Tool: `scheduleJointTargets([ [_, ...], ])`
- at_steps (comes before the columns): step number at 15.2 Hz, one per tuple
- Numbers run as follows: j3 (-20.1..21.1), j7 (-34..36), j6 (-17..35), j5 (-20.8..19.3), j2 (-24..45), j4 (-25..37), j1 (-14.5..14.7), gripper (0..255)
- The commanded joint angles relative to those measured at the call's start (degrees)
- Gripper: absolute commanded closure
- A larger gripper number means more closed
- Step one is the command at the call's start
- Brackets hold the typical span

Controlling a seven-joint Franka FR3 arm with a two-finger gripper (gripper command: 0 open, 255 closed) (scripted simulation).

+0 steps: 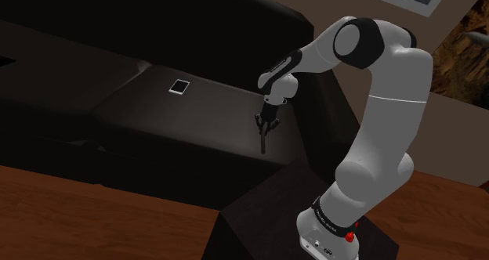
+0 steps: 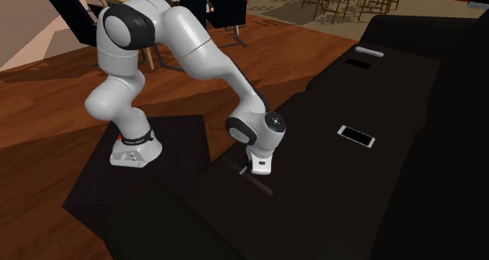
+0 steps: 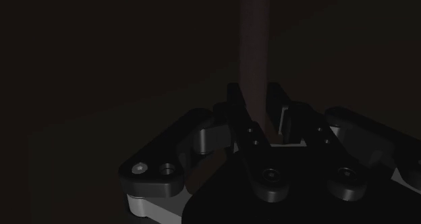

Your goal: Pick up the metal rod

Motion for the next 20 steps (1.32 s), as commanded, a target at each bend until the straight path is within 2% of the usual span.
scheduleJointTargets([
  [1, 0.0, 0.0, 0.0, 0.0, 0.0, 0.0, 0.0, 255],
  [20, -1.1, 2.2, -9.6, -2.6, -9.1, 0.7, 0.7, 255],
])
